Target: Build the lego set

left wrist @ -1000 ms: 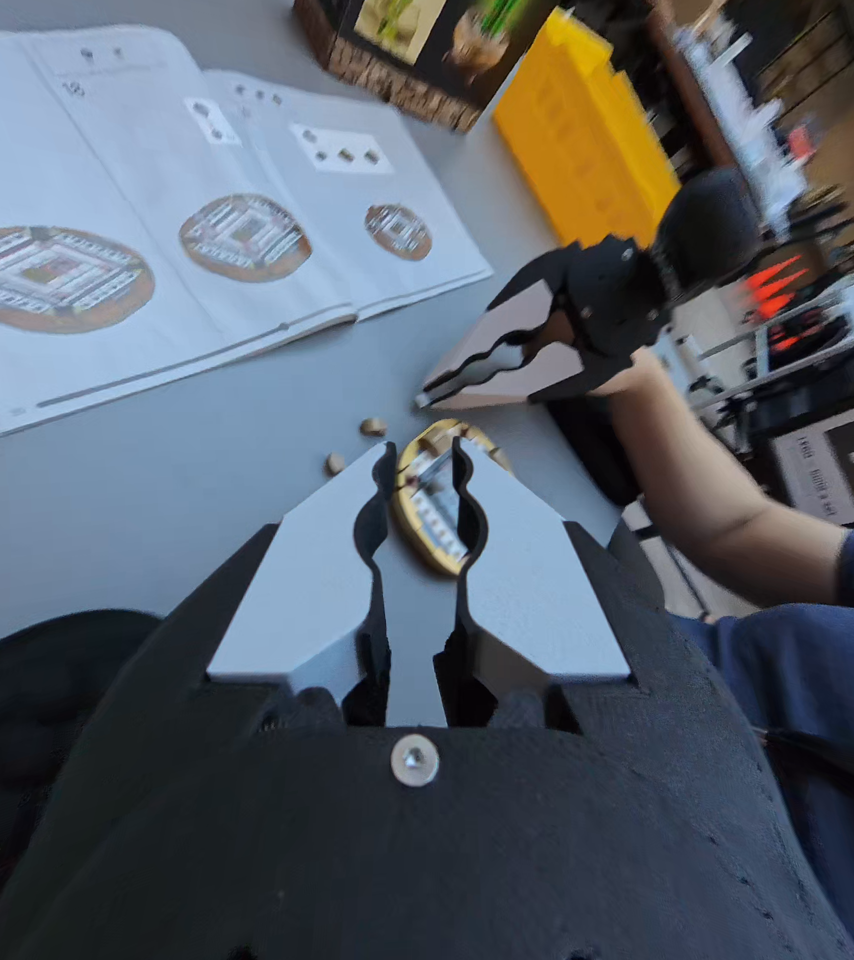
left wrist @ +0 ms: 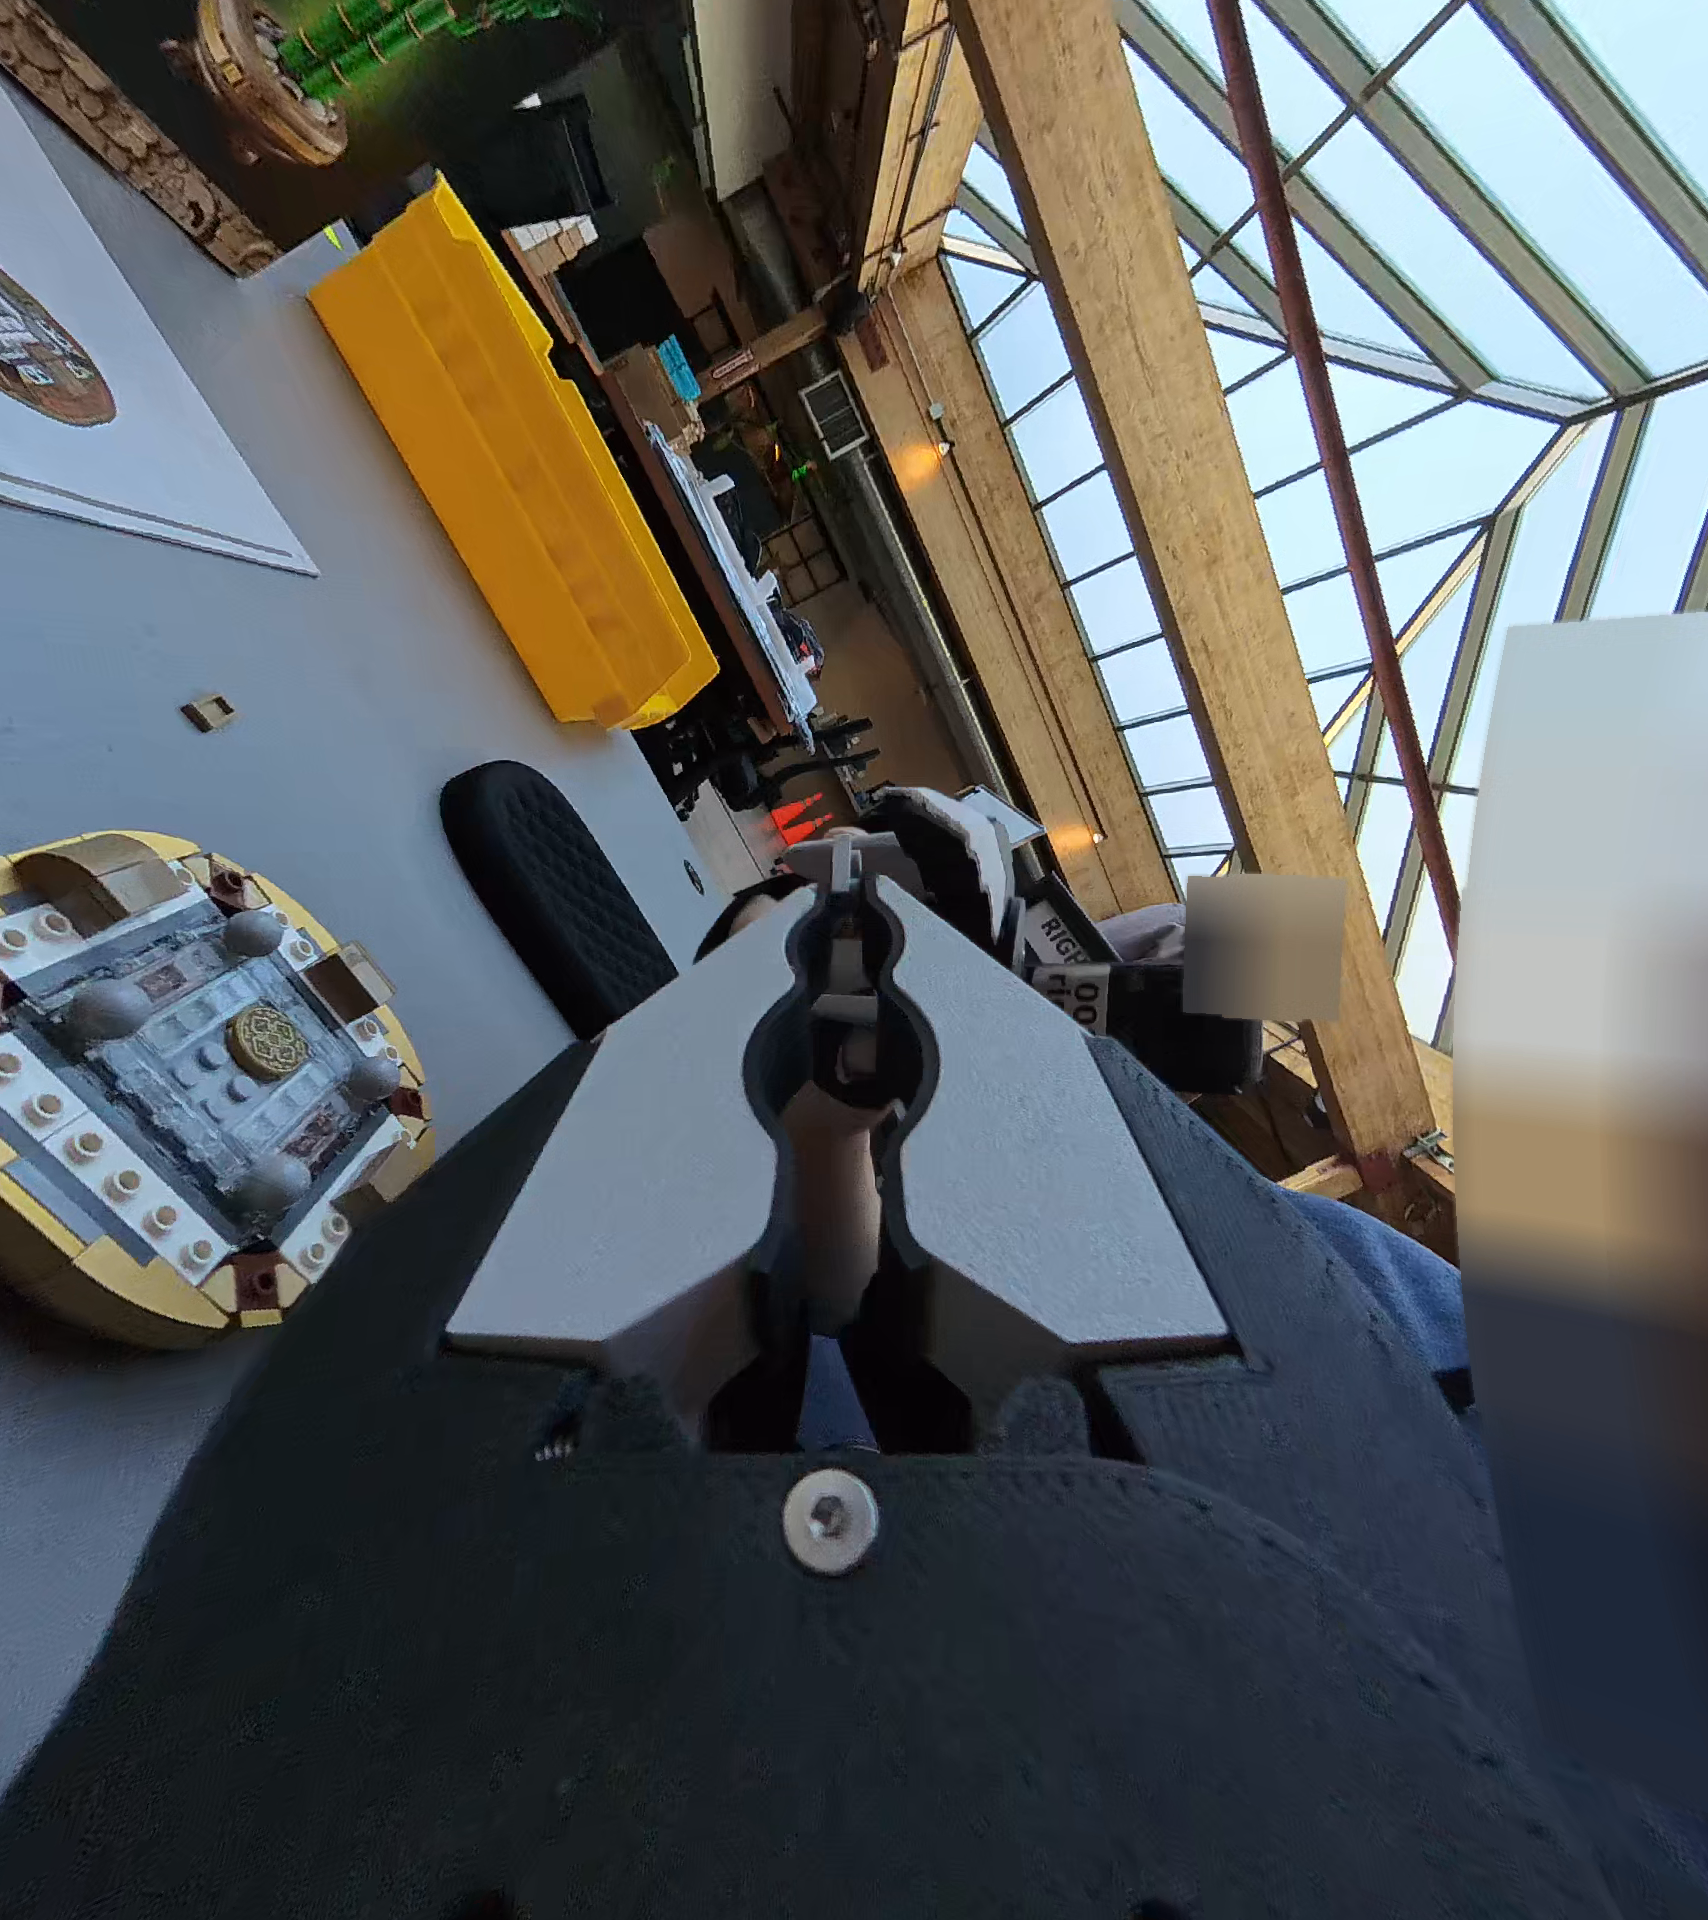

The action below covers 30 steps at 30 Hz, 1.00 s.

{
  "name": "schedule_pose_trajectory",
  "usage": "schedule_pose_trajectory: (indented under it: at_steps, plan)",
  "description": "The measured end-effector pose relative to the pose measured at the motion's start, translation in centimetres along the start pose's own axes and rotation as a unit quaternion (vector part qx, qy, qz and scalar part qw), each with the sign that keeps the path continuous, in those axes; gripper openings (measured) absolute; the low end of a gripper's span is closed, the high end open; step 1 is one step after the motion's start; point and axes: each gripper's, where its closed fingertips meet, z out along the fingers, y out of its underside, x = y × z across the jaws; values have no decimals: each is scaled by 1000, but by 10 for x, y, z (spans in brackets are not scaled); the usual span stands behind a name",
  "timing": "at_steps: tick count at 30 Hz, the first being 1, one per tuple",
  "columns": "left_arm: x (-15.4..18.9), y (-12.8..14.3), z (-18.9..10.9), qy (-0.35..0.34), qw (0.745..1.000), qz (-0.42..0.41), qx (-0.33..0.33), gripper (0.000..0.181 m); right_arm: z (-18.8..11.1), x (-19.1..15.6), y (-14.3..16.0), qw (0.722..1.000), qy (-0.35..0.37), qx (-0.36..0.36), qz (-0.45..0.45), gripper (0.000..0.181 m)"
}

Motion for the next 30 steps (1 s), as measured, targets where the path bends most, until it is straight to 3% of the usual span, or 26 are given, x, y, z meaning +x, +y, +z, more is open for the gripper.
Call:
schedule_pose_trajectory:
  at_steps: [5, 9, 13, 21, 30]
  plan:
    - [6, 4, 6, 6, 1000, 3, 12, 3, 4, -9, 6, 999, 18, -29, 11, 26]
    - [7, 7, 8, 3, 1000, 6, 12, 3, 3, -8, 3, 996, 18, -16, 84, 23]
    - [6, 11, 11, -2, 1000, 10, 3, 3, 0, -8, 4, 995, 13, -12, 98, 22]
    - [0, 28, 21, -19, 997, 10, -77, 3, -14, -13, 12, 994, -48, -27, 97, 19]
    - [24, 59, 31, -2, 986, 27, -165, 3, -45, -23, -7, 983, -135, 29, 120, 16]
